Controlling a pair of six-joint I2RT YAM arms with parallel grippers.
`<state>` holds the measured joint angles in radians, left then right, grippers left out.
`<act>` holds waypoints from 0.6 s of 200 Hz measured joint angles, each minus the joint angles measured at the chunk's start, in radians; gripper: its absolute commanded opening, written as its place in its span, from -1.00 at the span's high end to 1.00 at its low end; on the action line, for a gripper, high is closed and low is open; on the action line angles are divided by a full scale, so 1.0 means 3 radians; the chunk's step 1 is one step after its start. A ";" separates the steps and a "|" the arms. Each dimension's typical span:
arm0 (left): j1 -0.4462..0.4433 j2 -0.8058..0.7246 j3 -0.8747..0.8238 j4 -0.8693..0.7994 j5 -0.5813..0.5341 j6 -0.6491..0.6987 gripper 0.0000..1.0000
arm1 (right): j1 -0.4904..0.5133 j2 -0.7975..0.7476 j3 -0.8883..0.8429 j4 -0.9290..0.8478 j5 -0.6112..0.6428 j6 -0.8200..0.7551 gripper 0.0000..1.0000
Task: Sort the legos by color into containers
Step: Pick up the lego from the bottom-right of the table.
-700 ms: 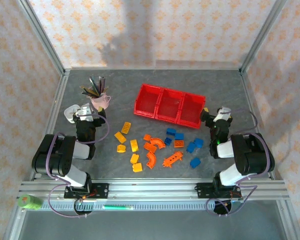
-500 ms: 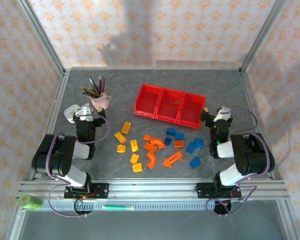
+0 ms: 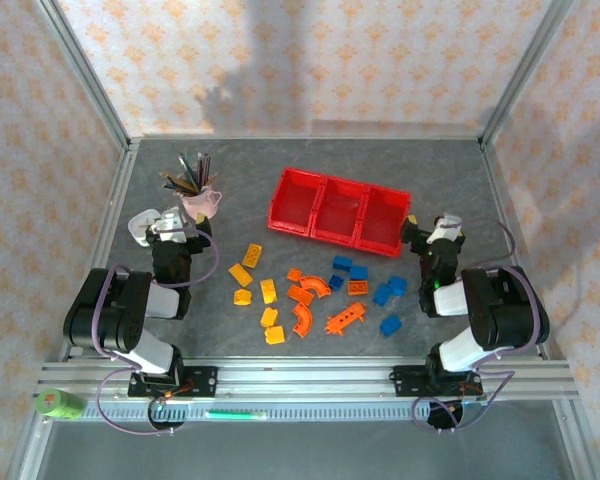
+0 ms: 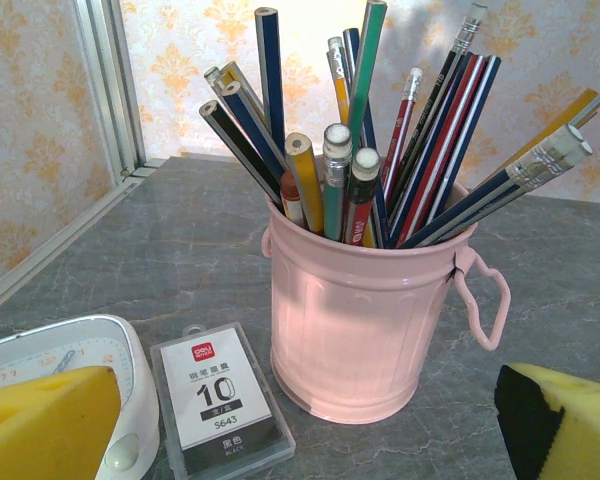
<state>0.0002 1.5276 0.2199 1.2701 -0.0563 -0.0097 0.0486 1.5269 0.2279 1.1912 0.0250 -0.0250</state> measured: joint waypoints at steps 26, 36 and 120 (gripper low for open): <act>0.0000 0.0000 0.0000 0.0000 0.0000 0.0000 -0.99 | 0.0000 0.0000 0.0000 0.0000 0.0000 0.0000 -1.00; 0.0000 0.0000 0.0000 0.0000 0.0000 0.0000 -0.99 | 0.0000 0.0000 0.0000 0.0000 0.0000 0.0000 -1.00; 0.0000 -0.0036 -0.0145 0.0148 -0.0010 -0.0001 -0.99 | 0.0000 -0.0003 0.0000 0.0004 -0.0010 -0.0008 -0.99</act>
<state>0.0002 1.5169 0.1764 1.3144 -0.0593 -0.0101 0.0486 1.5261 0.2279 1.1923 0.0219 -0.0273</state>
